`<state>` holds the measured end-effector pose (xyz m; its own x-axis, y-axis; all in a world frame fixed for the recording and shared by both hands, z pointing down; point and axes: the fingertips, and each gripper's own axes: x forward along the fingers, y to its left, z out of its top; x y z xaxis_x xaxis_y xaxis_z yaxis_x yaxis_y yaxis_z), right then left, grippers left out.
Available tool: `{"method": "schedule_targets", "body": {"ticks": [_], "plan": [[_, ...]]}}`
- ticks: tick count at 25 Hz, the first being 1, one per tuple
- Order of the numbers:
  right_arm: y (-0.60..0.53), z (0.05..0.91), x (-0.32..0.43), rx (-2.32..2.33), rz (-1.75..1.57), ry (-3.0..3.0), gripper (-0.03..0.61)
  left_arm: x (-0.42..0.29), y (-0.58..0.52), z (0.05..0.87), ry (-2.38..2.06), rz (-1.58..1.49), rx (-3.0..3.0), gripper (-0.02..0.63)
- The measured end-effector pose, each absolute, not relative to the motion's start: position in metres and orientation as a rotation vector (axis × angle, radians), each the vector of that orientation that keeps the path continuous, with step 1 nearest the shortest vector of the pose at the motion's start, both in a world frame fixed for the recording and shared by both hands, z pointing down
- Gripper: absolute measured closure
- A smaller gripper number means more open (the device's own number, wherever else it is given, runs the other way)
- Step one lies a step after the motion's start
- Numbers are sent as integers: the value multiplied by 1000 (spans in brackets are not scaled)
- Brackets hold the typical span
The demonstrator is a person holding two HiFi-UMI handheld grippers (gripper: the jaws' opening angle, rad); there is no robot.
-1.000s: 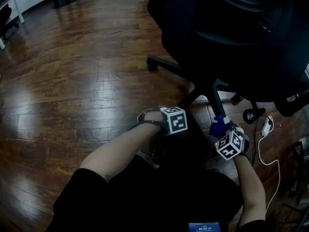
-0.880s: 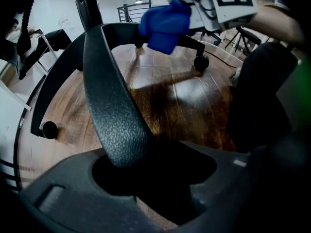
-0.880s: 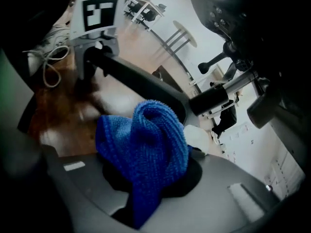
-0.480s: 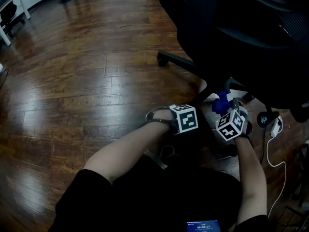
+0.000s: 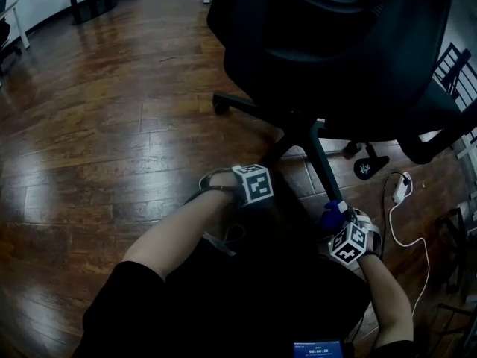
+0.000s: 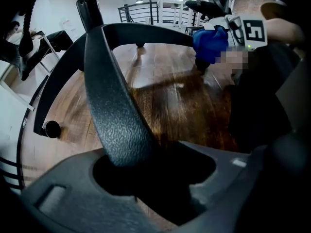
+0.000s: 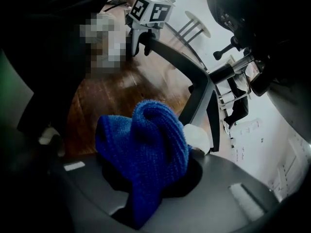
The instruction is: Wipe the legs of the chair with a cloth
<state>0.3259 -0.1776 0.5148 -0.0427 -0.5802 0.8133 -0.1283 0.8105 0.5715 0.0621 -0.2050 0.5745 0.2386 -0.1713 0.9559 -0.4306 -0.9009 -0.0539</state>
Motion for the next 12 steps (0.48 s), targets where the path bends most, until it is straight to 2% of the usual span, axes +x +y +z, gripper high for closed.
{"method": "schedule_targets", "body": {"ticks": [5,12], "plan": [[-194,508,314,610,-383,-1624,505,64,-205,573,-555,1724,2288,371],[-297,473,224,736,-488,-1707,505,64,-204,572,-534,1760,2263,371]]}}
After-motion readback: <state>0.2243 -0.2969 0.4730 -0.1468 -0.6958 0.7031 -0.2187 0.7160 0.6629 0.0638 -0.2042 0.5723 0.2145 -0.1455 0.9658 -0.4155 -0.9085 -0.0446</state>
